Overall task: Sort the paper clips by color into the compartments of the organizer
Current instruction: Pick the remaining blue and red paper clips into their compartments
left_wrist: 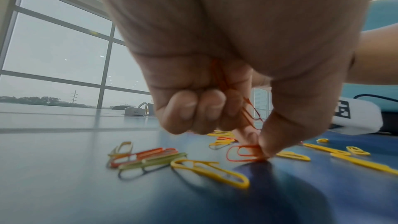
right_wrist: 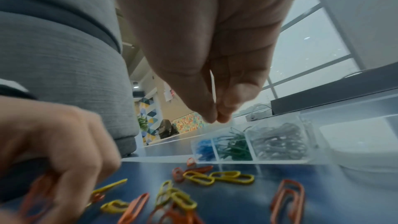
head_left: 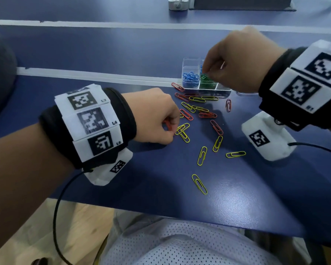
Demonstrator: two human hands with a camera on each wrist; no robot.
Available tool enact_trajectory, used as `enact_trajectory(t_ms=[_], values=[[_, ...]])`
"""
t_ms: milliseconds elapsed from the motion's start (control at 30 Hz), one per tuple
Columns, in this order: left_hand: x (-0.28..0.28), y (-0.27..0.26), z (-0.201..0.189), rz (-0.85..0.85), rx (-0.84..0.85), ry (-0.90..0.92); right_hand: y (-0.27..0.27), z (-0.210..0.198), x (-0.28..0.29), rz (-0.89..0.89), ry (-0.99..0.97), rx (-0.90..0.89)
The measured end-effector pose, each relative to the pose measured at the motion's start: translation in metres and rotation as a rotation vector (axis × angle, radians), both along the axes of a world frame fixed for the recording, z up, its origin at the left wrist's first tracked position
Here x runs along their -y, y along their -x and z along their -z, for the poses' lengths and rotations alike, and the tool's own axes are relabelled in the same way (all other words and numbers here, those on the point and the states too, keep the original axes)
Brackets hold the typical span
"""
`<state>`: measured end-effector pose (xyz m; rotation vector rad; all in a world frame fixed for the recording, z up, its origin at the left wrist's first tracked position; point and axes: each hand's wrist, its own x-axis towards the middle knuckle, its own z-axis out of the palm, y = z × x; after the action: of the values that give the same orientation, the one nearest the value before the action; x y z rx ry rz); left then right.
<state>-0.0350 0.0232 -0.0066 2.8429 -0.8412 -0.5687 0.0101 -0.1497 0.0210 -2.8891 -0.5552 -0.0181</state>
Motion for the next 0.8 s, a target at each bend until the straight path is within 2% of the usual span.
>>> enact_trajectory(t_ms=[133, 233, 333, 500, 800], values=[[0.0, -0.003, -0.002, -0.008, 0.025, 0.005, 0.018, 0.005, -0.002, -0.114, 0.113, -0.092], [0.0, -0.006, -0.004, -0.052, 0.035, 0.065, 0.027, 0.007, -0.003, -0.144, 0.186, -0.22], [0.001, -0.01, -0.006, -0.124, 0.003, 0.126, 0.029, 0.013, -0.003, -0.129, 0.193, -0.255], [0.0, -0.018, -0.003, -0.267, -0.269, 0.288, 0.032, 0.012, -0.003, -0.123, 0.172, -0.27], [0.006, -0.027, -0.009, -0.361, -0.531, 0.523, 0.032, 0.01, 0.012, -0.09, 0.08, -0.285]])
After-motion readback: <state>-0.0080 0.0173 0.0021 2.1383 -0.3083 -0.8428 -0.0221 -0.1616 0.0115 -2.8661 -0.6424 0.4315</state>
